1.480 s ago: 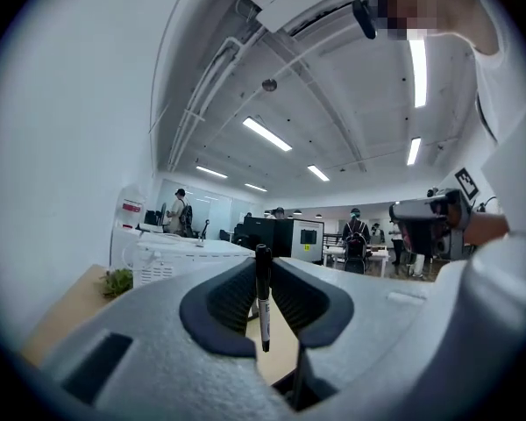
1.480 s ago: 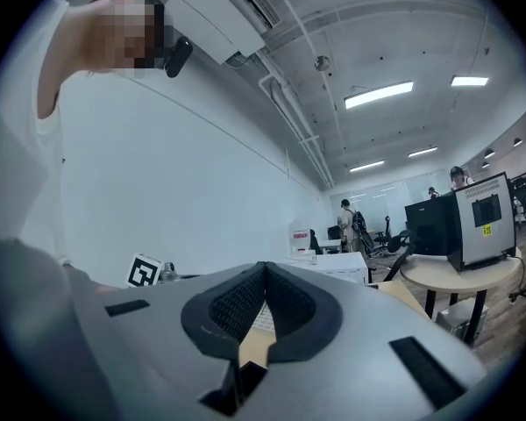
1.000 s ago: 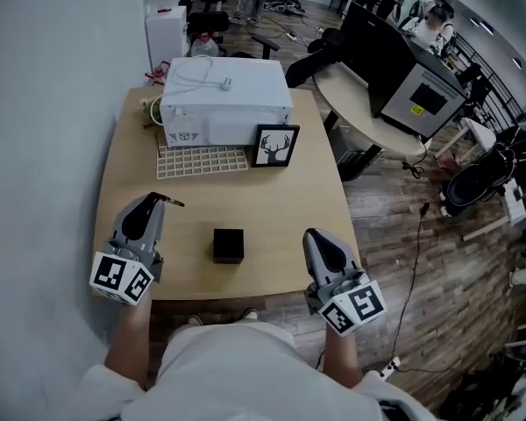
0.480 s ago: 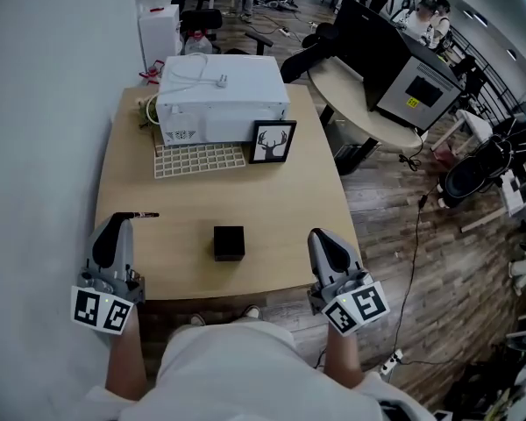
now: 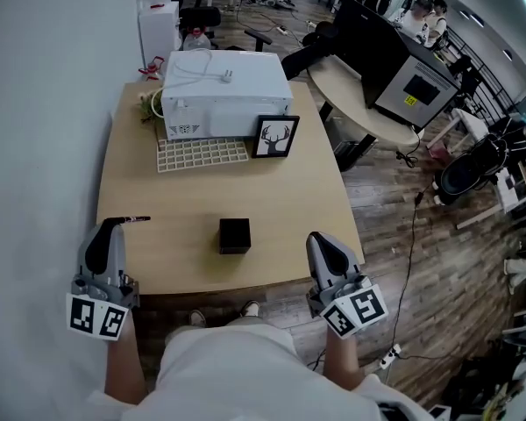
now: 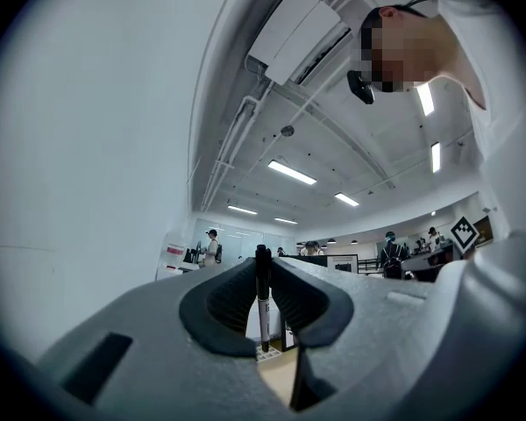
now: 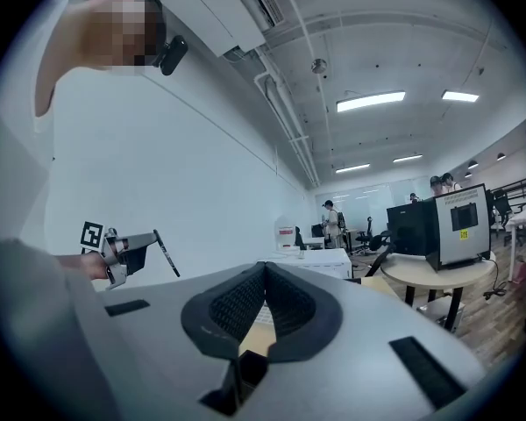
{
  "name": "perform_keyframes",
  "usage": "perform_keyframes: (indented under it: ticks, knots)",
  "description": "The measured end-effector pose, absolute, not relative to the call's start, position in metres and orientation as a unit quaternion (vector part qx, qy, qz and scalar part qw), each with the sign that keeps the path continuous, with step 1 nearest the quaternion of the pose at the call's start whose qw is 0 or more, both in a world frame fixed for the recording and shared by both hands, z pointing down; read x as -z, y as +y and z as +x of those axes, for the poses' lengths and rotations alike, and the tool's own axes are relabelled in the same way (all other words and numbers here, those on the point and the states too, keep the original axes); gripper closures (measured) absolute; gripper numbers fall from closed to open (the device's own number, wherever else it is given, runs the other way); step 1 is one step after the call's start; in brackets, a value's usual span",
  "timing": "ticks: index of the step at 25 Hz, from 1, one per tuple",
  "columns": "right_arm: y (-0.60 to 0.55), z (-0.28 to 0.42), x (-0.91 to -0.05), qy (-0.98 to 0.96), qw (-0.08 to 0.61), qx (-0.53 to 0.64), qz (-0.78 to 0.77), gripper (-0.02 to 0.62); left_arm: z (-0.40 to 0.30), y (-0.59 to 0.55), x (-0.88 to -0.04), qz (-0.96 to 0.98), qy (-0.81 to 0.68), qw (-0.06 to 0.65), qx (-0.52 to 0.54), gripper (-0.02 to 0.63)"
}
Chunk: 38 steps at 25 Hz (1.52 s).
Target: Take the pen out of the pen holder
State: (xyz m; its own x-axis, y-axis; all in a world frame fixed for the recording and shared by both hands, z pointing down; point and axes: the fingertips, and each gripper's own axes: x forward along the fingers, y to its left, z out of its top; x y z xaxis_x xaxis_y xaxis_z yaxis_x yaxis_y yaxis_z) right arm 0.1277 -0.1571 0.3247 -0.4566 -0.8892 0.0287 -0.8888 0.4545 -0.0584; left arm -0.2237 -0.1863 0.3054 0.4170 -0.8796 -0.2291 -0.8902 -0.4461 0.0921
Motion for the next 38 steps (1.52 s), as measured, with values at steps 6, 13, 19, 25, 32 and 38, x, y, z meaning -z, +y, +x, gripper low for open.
perform_keyframes:
  ticks: [6,13,19,25,32,38]
  knots:
    - [-0.144,0.116,-0.329,0.848,-0.004,0.037,-0.528,0.592,-0.233,-0.176,-0.305,-0.846,0.517,0.019,-0.131,0.545]
    - [-0.139,0.097,-0.334,0.851,-0.005,0.038,-0.524,0.592,-0.241,-0.169,-0.299,-0.85,0.507,0.02,-0.144,0.546]
    - [-0.137,0.088,-0.332,0.851,-0.004,0.035,-0.524,0.592,-0.246,-0.167,-0.293,-0.853,0.5,0.018,-0.151,0.546]
    - [-0.14,0.081,-0.332,0.846,-0.024,0.021,-0.533,0.594,-0.251,-0.168,-0.297,-0.854,0.496,0.013,-0.155,0.546]
    - [-0.15,0.079,-0.329,0.848,-0.024,0.02,-0.529,0.594,-0.253,-0.175,-0.3,-0.85,0.501,0.007,-0.161,0.546]
    - [-0.163,0.086,-0.32,0.85,-0.028,0.009,-0.525,0.594,-0.241,-0.184,-0.291,-0.851,0.497,0.012,-0.17,0.548]
